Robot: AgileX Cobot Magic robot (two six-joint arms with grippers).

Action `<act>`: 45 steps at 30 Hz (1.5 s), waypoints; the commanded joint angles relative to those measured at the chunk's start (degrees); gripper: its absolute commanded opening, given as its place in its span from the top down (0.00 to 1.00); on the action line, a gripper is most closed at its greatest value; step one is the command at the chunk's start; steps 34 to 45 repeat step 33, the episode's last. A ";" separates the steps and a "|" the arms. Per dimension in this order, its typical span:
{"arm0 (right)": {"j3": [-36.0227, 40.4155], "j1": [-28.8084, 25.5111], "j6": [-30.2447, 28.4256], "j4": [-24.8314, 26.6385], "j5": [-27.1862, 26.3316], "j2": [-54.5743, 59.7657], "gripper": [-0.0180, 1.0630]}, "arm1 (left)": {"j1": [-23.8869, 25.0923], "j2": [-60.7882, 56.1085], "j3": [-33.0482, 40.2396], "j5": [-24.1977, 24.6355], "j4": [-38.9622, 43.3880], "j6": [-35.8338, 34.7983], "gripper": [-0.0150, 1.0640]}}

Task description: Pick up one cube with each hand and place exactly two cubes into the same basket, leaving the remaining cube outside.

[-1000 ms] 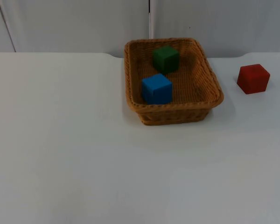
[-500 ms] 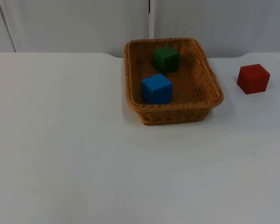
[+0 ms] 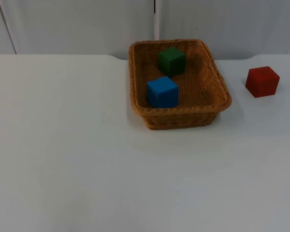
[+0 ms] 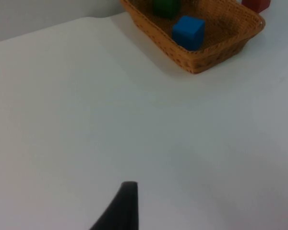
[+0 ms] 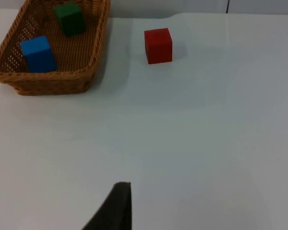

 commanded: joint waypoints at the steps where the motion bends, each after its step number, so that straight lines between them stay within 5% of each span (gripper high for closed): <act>1: 0.04 -0.33 -0.22 0.13 -0.48 -0.15 0.01 | 0.62 -0.24 0.26 -0.65 0.48 0.00 0.01; 29: 0.04 -0.33 -0.22 0.13 -0.48 -0.15 0.01 | 25.17 -0.24 0.26 -0.65 0.48 0.00 0.01; 45: 0.04 -0.33 -0.22 0.13 -0.48 -0.15 0.01 | 26.95 -0.24 0.26 -0.65 0.48 0.00 0.01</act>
